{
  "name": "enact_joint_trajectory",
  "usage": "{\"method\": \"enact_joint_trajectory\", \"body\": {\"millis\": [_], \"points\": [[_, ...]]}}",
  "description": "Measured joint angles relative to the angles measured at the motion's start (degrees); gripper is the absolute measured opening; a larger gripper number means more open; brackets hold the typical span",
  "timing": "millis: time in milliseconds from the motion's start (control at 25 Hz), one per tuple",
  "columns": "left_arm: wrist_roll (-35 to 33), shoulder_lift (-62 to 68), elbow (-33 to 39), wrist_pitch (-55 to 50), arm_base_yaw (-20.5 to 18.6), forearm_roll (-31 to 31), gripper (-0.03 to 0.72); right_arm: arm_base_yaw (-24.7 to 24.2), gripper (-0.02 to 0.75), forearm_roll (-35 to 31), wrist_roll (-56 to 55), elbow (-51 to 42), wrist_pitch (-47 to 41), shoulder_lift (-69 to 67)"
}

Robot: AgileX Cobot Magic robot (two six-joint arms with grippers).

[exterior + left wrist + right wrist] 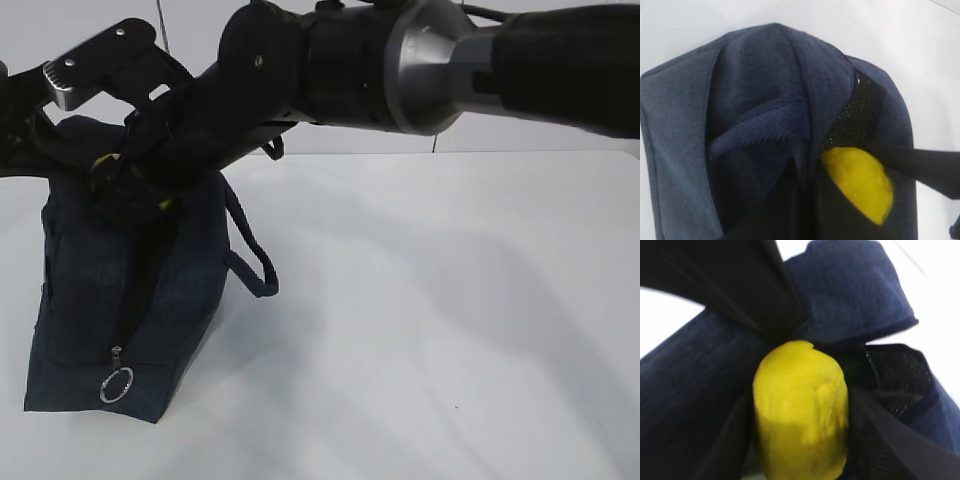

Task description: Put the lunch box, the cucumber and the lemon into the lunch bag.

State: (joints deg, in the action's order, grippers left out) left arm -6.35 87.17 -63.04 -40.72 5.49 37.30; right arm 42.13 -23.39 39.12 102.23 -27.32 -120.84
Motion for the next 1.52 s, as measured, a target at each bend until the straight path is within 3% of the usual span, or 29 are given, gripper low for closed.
{"method": "enact_joint_trajectory", "body": {"millis": [120, 240, 440, 640, 920, 1160, 1520], "points": [[0.0, 0.0, 0.0, -0.1, 0.0, 0.0, -0.007, 0.0, 0.573, -0.2, 0.3, 0.3, 0.0, -0.2], [0.0, 0.0, 0.0, -0.1, 0.0, 0.0, -0.007, 0.0, 0.599, 0.4, 0.4, 0.4, -1.0, -0.2], [0.0, 0.0, 0.0, -0.1, 0.0, -0.1, -0.007, 0.0, 0.575, 4.3, -0.6, 0.4, -6.5, 2.3], [0.0, 0.0, 0.0, -0.1, 0.0, -0.3, -0.007, -0.9, 0.531, 7.2, -10.6, 0.4, -10.7, 6.3], [0.0, 0.0, 0.0, -0.1, 0.0, -0.3, -0.007, -6.4, 0.503, 6.9, -24.2, 0.6, -19.1, 7.2], [0.0, 0.0, 0.0, -0.1, 0.0, -0.3, -0.007, -12.6, 0.421, -1.7, -24.8, 0.6, -20.7, 7.1], [0.0, 0.0, 0.0, -0.1, 0.0, -0.3, -0.007, -15.8, 0.407, -21.0, -15.7, 0.6, -24.4, 2.1]]}}
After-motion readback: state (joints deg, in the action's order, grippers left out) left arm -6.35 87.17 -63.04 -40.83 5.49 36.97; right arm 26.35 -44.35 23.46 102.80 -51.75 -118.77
